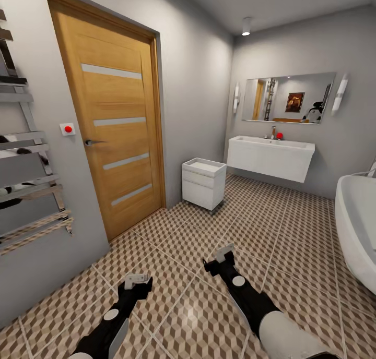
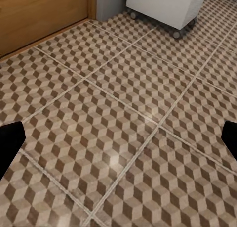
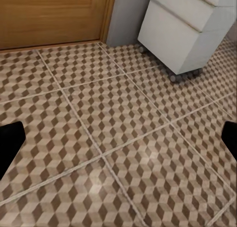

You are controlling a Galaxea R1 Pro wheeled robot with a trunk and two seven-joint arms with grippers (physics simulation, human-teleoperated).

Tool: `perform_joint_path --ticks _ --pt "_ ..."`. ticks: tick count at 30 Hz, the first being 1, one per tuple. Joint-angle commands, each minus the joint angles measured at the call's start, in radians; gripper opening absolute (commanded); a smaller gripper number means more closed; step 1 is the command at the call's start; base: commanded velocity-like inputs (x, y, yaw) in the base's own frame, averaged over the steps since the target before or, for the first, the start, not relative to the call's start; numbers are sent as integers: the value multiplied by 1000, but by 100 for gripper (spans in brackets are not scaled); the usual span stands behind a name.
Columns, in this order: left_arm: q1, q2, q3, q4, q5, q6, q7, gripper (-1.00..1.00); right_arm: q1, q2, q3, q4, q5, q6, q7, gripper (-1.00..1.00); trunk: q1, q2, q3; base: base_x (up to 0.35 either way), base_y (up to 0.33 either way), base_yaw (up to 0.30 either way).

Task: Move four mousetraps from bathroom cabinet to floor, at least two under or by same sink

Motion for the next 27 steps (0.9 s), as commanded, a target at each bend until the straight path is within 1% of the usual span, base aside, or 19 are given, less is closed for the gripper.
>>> perform_joint_path --ticks 1,3,4,7,9,13,14,15,17,20,23,26,27 --pt "-1 -1 6 -1 0 -3 -2 100 -9 1 -1 6 9 1 0 100 0 -1 -1 0 0 0" --pt "-1 0 6 -5 1 -2 -1 100 -13 0 -1 8 9 1 0 100 0 -1 -1 0 0 0" --pt "-1 -1 7 -33 3 -2 -2 100 -15 0 0 9 10 -1 0 100 0 -1 -1 0 0 0" --pt "-1 -8 7 -60 3 -1 -2 100 -16 0 0 10 11 -2 0 100 0 -1 -1 0 0 0" --pt "-1 -13 7 -71 -1 -2 0 100 -16 -1 2 10 11 -3 0 100 0 -1 -1 0 0 0" --pt "-1 -10 10 -76 -3 -2 1 100 -17 -2 1 9 11 -9 -1 100 0 -1 -1 0 0 0" --pt "-1 -7 12 -81 -3 -3 1 100 -17 -2 0 9 10 -18 0 100 0 -1 -1 0 0 0" --pt "-1 4 20 -94 -2 -3 0 100 -17 -4 -1 9 10 -40 -1 100 0 -1 -1 0 0 0" --pt "-1 15 29 -104 -1 -3 0 100 -17 -6 -1 10 8 -61 -1 100 0 -1 -1 0 0 0" --pt "-1 24 38 -112 0 -5 -5 100 -12 -8 -1 11 6 -78 -1 100 0 -1 -1 0 0 0" --pt "-1 31 43 -120 0 -6 -10 100 6 -20 -3 11 4 -102 0 100 0 -1 -1 0 0 0" --pt "-1 32 42 -120 1 -7 -12 100 23 -41 -4 11 3 -137 0 100 0 -1 -1 0 0 0" --pt "-1 32 40 -119 2 -7 -12 100 31 -52 -5 11 1 -154 0 100 0 -1 -1 0 0 0"
